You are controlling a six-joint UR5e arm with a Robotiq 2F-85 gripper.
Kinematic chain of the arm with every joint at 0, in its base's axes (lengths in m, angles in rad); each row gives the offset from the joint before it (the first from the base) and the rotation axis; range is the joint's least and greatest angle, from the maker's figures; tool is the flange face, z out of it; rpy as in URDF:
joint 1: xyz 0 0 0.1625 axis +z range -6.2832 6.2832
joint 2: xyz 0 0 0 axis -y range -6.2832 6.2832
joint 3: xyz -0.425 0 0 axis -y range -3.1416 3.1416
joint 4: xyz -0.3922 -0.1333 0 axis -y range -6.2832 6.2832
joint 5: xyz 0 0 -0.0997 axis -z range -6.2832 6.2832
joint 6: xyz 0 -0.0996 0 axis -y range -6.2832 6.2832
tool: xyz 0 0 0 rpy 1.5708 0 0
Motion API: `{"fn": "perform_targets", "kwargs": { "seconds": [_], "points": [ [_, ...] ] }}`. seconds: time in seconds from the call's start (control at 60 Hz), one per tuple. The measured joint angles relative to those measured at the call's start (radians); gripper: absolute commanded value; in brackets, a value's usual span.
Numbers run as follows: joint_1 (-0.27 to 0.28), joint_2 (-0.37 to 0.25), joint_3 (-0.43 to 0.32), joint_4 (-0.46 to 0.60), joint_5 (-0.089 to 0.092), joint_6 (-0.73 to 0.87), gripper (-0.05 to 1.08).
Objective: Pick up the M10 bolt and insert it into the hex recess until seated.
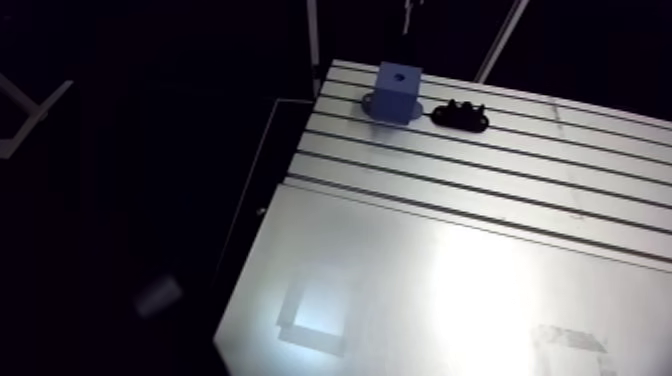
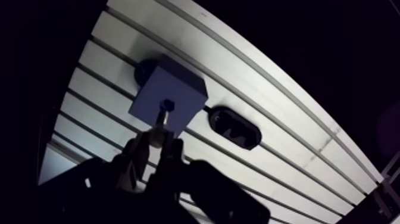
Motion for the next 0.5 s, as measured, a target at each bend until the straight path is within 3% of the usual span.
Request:
{"fn": "perform_targets", "kwargs": {
  "seconds": [0.5],
  "points": [
    [-0.001, 0.01, 0.028, -0.008, 0.0, 0.003, 0.86]
  ]
}}
